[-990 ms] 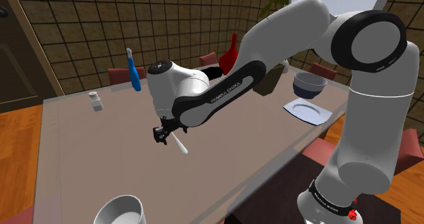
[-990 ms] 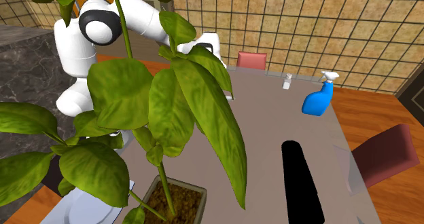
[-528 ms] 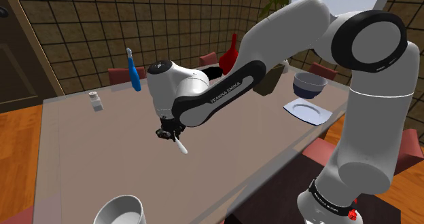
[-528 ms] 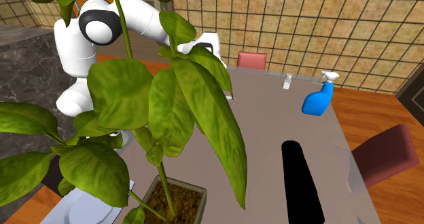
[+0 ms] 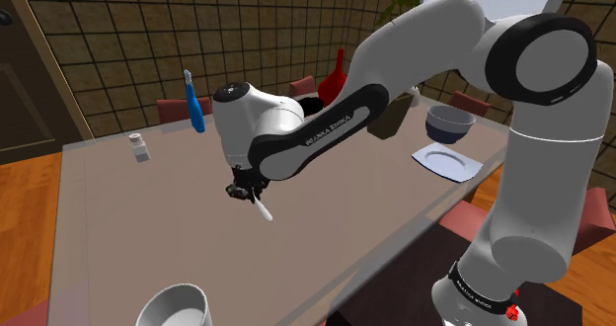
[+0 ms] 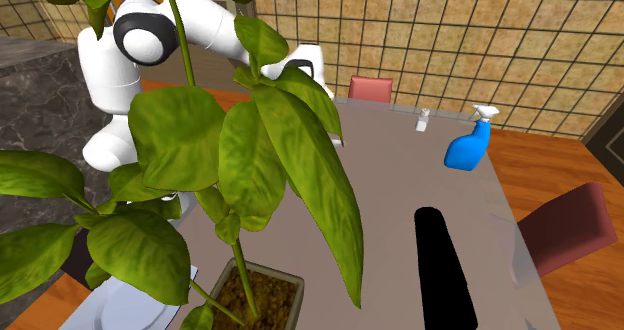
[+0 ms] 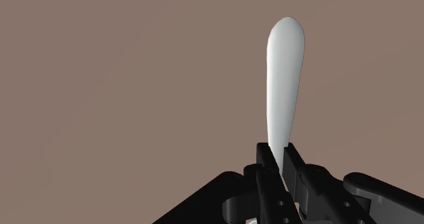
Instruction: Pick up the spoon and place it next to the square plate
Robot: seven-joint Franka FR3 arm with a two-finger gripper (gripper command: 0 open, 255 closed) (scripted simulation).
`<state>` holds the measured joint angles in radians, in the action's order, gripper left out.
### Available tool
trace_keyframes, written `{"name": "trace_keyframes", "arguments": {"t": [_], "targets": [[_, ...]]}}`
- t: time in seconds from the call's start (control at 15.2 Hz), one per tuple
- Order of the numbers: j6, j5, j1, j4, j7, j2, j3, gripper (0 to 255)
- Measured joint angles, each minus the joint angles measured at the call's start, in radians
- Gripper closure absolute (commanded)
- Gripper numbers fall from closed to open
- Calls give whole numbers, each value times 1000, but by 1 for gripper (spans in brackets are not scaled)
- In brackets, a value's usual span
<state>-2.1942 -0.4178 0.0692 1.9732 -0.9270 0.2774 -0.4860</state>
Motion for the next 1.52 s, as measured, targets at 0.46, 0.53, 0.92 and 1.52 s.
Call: {"name": "trace_keyframes", "arguments": {"t": [0.46,0.53,0.92,1.52], "targets": [[68,43,-9,-31,39,-49,-14,255],[78,48,-11,-37,45,-55,-15,255],[149,80,-13,-81,75,-90,-23,255],[118,164,-94,50,218,-242,13,255]]}}
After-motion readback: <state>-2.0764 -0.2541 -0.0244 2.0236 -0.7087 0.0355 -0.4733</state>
